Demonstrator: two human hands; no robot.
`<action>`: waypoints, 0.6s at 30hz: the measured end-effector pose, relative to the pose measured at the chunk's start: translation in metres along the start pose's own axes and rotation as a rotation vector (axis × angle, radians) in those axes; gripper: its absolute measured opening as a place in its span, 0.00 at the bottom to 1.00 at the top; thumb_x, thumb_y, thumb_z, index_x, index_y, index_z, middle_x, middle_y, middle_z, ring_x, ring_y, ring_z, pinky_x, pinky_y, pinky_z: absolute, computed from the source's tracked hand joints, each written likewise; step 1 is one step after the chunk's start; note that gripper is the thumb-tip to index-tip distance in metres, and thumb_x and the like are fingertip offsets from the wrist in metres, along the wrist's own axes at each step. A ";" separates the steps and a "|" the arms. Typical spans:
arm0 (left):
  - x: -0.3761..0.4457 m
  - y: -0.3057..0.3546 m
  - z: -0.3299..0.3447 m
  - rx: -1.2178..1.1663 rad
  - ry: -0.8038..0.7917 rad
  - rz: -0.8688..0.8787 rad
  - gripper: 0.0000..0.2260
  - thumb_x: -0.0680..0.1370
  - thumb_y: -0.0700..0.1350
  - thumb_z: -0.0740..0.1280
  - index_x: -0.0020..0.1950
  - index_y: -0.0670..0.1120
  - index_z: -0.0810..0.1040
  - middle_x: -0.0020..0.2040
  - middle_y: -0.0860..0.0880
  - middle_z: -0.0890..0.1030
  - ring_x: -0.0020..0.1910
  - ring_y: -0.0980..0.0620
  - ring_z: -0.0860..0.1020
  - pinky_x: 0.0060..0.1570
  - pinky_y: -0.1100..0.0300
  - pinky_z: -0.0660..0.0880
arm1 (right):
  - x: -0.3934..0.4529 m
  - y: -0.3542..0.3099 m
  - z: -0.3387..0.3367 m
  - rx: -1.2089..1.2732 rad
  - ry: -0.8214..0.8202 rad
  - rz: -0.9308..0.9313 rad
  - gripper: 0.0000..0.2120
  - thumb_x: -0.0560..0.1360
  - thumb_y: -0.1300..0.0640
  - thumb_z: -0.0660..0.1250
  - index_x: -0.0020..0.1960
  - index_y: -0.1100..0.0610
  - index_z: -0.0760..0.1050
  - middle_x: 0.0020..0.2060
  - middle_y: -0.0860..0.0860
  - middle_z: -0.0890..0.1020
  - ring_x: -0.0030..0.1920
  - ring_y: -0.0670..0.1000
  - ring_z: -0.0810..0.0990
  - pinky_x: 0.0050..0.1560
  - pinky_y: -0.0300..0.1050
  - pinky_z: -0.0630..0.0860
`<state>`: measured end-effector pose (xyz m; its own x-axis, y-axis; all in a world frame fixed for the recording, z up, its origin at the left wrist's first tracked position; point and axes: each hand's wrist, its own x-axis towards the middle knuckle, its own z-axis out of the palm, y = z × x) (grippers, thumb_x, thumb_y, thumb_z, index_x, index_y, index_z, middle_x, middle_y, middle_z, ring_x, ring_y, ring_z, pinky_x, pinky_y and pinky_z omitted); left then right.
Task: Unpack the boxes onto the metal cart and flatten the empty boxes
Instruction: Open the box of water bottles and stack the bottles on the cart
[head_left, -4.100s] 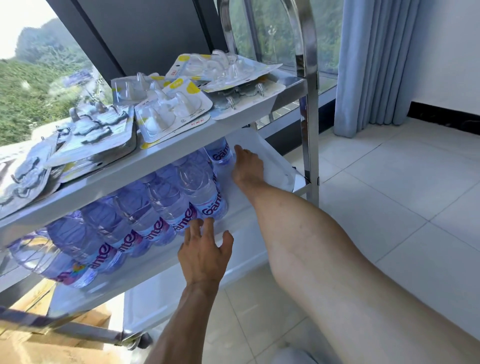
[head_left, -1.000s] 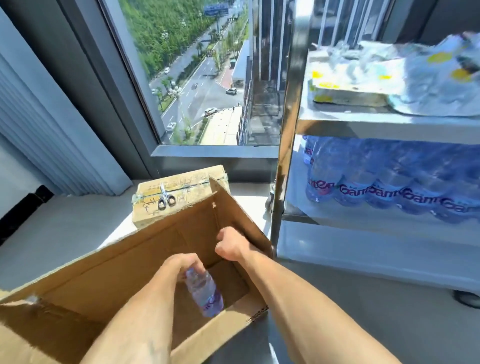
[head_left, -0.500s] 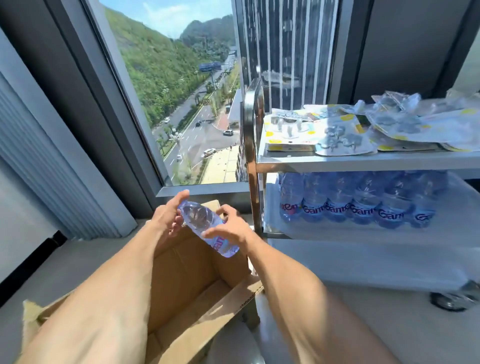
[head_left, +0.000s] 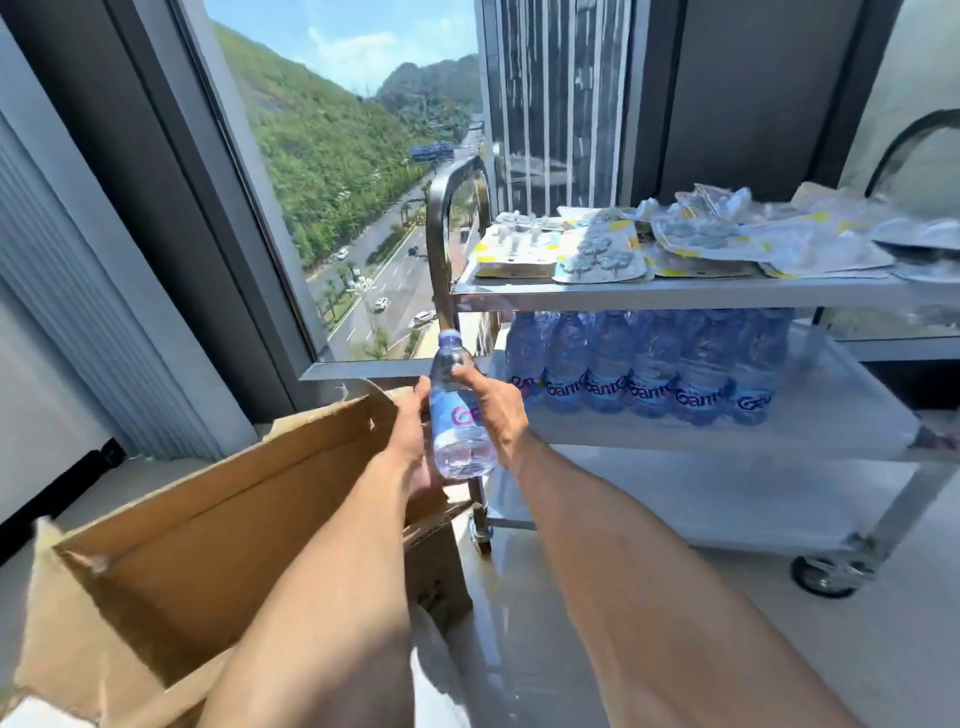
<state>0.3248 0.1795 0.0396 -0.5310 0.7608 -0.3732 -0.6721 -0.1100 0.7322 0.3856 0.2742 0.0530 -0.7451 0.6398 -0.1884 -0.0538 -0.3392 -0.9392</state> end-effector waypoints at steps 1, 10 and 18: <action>-0.002 -0.011 0.001 -0.028 -0.032 -0.040 0.29 0.76 0.64 0.60 0.58 0.39 0.79 0.49 0.38 0.82 0.43 0.40 0.82 0.49 0.47 0.79 | -0.005 -0.001 -0.009 0.027 -0.009 -0.009 0.17 0.72 0.53 0.73 0.51 0.67 0.79 0.44 0.61 0.81 0.40 0.57 0.80 0.45 0.49 0.78; -0.011 -0.069 0.051 0.049 -0.126 -0.146 0.23 0.65 0.60 0.64 0.44 0.41 0.80 0.34 0.41 0.77 0.29 0.43 0.77 0.34 0.58 0.75 | -0.019 -0.028 -0.085 -0.183 0.098 0.025 0.19 0.71 0.45 0.72 0.53 0.59 0.78 0.45 0.54 0.82 0.39 0.51 0.80 0.40 0.42 0.74; 0.026 -0.102 0.113 0.539 -0.030 -0.257 0.29 0.73 0.68 0.57 0.46 0.43 0.82 0.45 0.41 0.84 0.42 0.43 0.81 0.41 0.58 0.75 | -0.016 -0.053 -0.162 -0.395 0.401 -0.143 0.23 0.68 0.44 0.70 0.53 0.61 0.79 0.49 0.57 0.83 0.49 0.58 0.81 0.50 0.49 0.78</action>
<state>0.4381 0.2826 0.0200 -0.3662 0.7386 -0.5660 -0.4161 0.4141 0.8095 0.5080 0.3939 0.0592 -0.4343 0.8977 -0.0741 0.1741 0.0030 -0.9847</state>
